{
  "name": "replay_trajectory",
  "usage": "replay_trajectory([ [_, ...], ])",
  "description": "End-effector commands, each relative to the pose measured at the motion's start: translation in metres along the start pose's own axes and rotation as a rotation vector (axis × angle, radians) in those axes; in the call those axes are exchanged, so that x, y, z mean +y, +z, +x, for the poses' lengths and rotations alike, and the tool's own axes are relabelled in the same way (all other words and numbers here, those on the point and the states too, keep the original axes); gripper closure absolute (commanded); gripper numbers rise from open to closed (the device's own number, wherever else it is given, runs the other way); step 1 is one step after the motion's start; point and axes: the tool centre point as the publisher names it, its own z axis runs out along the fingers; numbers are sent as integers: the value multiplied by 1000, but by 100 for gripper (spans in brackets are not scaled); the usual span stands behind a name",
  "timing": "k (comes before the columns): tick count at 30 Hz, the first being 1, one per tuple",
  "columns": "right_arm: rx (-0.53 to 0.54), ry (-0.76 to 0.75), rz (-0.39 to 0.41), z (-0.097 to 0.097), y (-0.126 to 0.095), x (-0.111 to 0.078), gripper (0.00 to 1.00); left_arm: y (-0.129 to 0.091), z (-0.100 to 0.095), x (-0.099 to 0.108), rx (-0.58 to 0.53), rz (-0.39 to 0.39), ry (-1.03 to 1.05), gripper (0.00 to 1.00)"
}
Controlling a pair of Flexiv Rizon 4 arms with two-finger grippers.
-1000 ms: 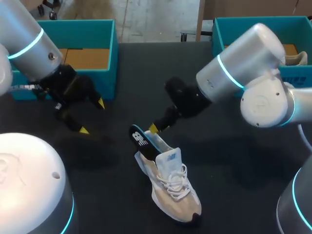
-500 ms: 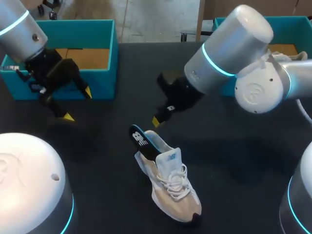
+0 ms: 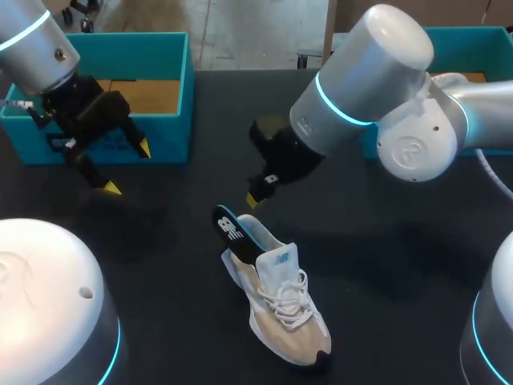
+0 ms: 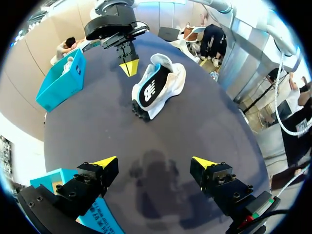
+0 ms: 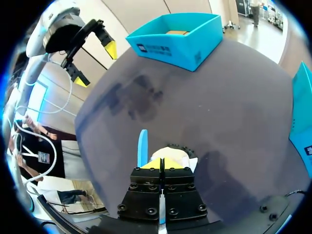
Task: Take the shoe out of the shoebox, open the shoe tongue, remove and reinsert the insole, then place the shoe into the shoebox
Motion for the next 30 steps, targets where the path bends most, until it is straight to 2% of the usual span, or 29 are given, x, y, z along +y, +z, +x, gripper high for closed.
replay_trajectory([
  [1,-82,31,-32,9,2,-2,100,0,-7,10,37,-40,62,0],
  [8,-220,42,-56,34,-4,-11,100,-3,-15,26,88,-50,117,0],
  [13,-311,17,-6,55,2,-11,100,-4,-22,32,104,-49,143,0],
  [22,-401,-18,43,66,1,-2,100,-10,-24,35,123,-44,178,0],
  [30,-419,0,70,69,7,-14,100,-14,-22,41,129,-27,193,0],
])
